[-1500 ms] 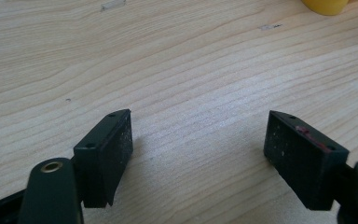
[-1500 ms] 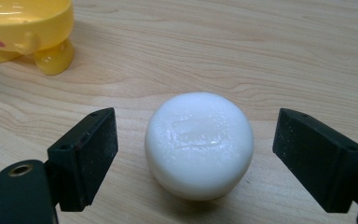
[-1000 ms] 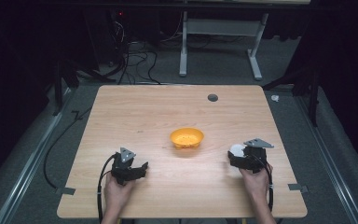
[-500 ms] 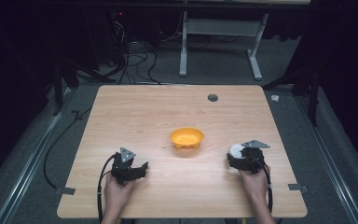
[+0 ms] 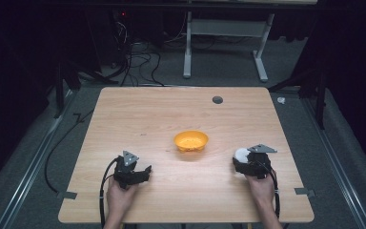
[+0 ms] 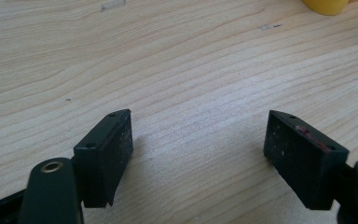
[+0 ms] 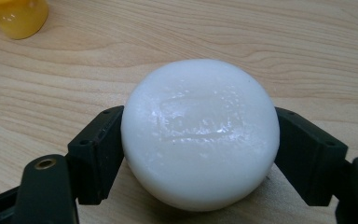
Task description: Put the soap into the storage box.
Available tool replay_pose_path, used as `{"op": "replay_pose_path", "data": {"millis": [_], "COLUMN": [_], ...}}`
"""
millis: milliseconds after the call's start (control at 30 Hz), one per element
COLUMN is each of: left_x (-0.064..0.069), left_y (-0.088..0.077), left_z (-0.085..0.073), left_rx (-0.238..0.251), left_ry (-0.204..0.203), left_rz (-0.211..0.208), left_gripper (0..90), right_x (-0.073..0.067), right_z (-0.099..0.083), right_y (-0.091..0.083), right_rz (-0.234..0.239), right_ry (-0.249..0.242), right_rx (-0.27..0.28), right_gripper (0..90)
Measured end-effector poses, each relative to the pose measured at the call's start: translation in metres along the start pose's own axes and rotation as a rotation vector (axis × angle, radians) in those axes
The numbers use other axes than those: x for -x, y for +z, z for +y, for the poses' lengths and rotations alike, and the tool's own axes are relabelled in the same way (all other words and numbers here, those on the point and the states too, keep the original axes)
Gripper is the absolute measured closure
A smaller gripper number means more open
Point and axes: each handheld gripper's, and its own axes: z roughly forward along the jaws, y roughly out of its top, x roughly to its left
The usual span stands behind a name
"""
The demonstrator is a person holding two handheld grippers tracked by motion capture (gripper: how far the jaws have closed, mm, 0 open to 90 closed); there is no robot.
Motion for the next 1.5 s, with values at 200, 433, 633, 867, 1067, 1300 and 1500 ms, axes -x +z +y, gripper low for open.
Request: {"op": "replay_pose_path", "data": {"millis": [200,433,633,867,1067,1300,1500], "left_x": [0.0,0.0,0.0,0.0,0.0,0.0,0.0], "left_y": [0.0,0.0,0.0,0.0,0.0,0.0,0.0], "left_z": [0.0,0.0,0.0,0.0,0.0,0.0,0.0], "left_rx": [0.0,0.0,-0.001,-0.001,0.0,0.0,0.0], "left_ry": [0.0,0.001,0.002,0.002,0.001,0.0,0.001], "left_rz": [0.0,0.0,-0.002,-0.001,-0.001,-0.003,-0.004], "left_gripper": [24.2,24.2,24.2,24.2,24.2,24.0,24.0], "right_x": [0.001,-0.004,-0.01,-0.02,-0.028,-0.035,-0.038], "right_z": [0.002,0.012,0.019,0.03,0.038,0.046,0.056], "right_y": [-0.004,-0.015,-0.02,-0.022,-0.025,-0.026,-0.033], "right_rz": [0.01,0.034,0.07,0.116,0.148,0.19,0.203], "right_ry": [0.011,-0.003,0.007,-0.028,-0.035,-0.029,-0.047], "right_rx": [0.012,0.047,0.071,0.083,0.097,0.104,0.126], "right_gripper": [23.3,23.4,23.4,23.4,23.4,23.4,23.4]}}
